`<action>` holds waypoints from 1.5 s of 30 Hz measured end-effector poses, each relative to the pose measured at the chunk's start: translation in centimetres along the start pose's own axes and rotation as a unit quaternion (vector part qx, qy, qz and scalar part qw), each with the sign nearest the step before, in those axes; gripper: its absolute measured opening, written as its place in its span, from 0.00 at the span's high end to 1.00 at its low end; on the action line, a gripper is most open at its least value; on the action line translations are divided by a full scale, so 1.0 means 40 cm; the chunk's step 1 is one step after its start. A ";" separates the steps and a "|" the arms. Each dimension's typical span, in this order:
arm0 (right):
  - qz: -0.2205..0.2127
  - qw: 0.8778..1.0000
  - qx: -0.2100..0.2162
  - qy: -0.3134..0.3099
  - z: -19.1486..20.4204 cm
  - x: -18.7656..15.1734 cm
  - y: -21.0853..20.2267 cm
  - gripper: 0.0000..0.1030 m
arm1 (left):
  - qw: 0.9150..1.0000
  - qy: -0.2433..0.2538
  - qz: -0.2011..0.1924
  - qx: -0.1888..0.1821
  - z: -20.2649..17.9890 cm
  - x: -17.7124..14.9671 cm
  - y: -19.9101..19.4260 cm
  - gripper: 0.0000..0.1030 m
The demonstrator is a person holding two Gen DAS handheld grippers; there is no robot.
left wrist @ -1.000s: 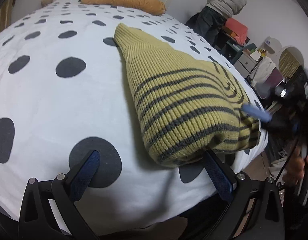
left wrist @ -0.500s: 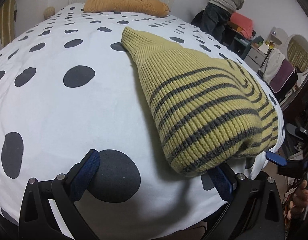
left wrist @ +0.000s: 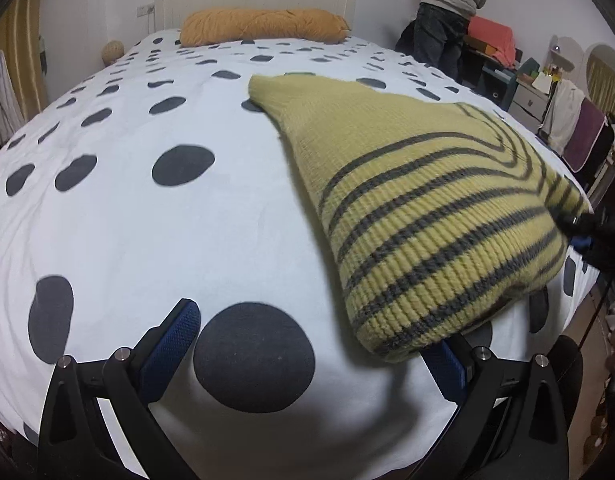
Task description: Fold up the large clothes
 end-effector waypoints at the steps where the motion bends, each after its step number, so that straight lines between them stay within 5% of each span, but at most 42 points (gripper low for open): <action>1: 0.000 1.000 -0.006 -0.008 -0.010 -0.013 0.002 0.85 | 1.000 -0.002 -0.001 0.000 0.007 -0.006 0.004 0.00; 5: 0.000 1.000 0.013 0.027 -0.080 -0.050 -0.034 0.85 | 1.000 -0.014 -0.005 -0.008 0.038 -0.008 0.005 0.00; 16: 0.000 0.998 0.044 0.049 -0.068 -0.061 -0.026 0.75 | 0.998 -0.055 0.007 -0.025 0.071 -0.014 -0.007 0.00; 21: -0.006 0.997 0.039 0.062 -0.066 -0.062 -0.108 0.67 | 0.999 -0.041 -0.019 0.023 0.070 -0.035 -0.140 0.02; 24: -0.057 0.997 0.018 0.043 -0.054 -0.031 -0.212 0.67 | 0.994 -0.092 -0.056 0.014 0.126 0.011 -0.220 0.02; 26: -0.079 0.995 0.056 0.014 -0.001 0.010 -0.251 0.67 | 0.990 -0.113 -0.080 -0.024 0.126 0.076 -0.241 0.02; 30: -0.066 0.987 0.147 -0.015 0.119 0.064 -0.192 0.67 | 0.991 -0.065 -0.105 -0.058 0.014 0.214 -0.211 0.02; 33: -0.033 0.988 0.148 -0.013 0.144 0.074 -0.089 0.67 | 0.989 -0.048 -0.074 -0.121 -0.082 0.265 -0.132 0.02; 35: -0.007 0.994 0.105 0.004 0.109 0.066 -0.020 0.67 | 0.990 -0.038 -0.040 -0.126 -0.120 0.264 -0.067 0.02; 38: 0.006 0.998 0.054 0.023 0.030 0.046 0.038 1.00 | 0.996 -0.025 0.019 -0.082 -0.140 0.214 0.039 0.04; 40: 0.006 0.997 0.066 0.025 0.005 0.042 0.040 1.00 | 0.997 -0.019 0.034 -0.064 -0.134 0.167 0.084 0.00; 42: 0.007 0.998 0.066 0.025 -0.002 0.039 0.036 1.00 | 0.990 -0.080 0.047 -0.108 -0.104 0.139 0.107 0.00; 45: -0.003 0.998 0.058 0.005 0.012 0.038 0.027 1.00 | 0.987 -0.096 0.044 -0.119 -0.088 0.141 0.074 0.12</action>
Point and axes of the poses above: each gripper's, at about its wrist camera, not at the fingertips, and y roughly the way its jaws point, z to its left, x to its top, the point moved 4 cm from there along y, roughly the way its jaws point, and after that the axes turned 2 degrees about -x, right-handed, at the moved point
